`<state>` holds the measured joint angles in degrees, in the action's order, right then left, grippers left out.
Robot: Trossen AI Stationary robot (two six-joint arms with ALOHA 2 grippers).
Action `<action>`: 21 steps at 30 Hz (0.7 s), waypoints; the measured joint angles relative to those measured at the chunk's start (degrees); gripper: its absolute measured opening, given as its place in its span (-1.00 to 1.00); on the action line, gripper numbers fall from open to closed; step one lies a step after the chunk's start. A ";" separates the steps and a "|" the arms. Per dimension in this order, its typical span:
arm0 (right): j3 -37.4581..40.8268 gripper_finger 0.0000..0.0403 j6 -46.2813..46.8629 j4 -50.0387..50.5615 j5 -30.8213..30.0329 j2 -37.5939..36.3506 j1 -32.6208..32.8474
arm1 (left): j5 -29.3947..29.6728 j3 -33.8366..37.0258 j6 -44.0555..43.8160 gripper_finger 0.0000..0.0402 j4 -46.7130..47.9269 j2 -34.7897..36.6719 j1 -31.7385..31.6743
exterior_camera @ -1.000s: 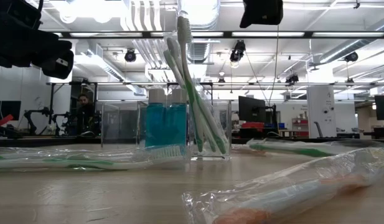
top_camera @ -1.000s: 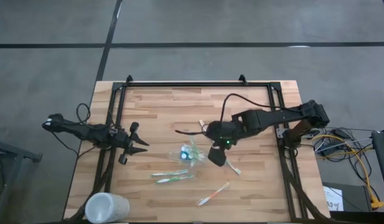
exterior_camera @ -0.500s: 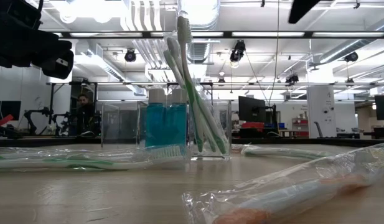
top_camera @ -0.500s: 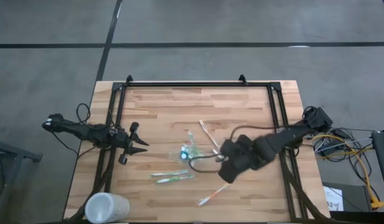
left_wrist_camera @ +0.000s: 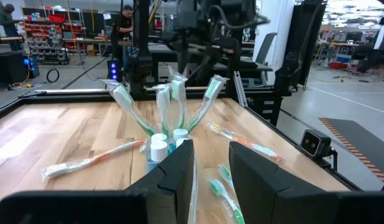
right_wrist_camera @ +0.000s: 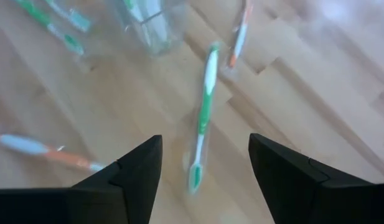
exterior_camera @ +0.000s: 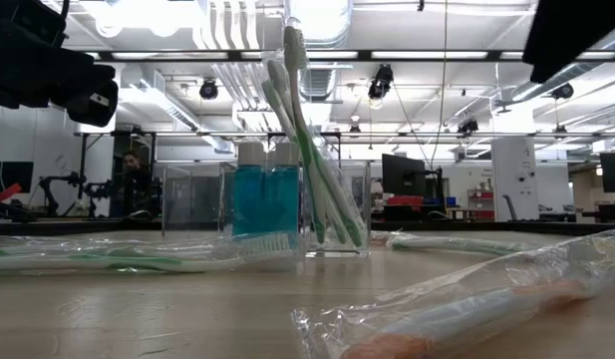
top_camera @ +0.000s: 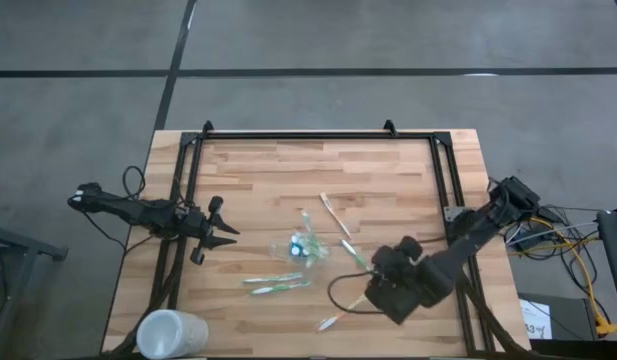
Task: Pick & Place toothbrushing station
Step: Put the green toothbrush into the transparent organizer
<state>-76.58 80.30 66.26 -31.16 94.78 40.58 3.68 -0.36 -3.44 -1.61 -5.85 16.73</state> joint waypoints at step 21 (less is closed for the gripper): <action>28.70 0.11 11.73 -33.13 -13.43 -0.17 11.06 | -0.02 0.00 0.00 -0.46 0.00 0.02 0.02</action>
<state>-47.89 92.03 33.13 -44.59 94.61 51.64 3.66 -0.36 -3.44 -1.61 -5.83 16.75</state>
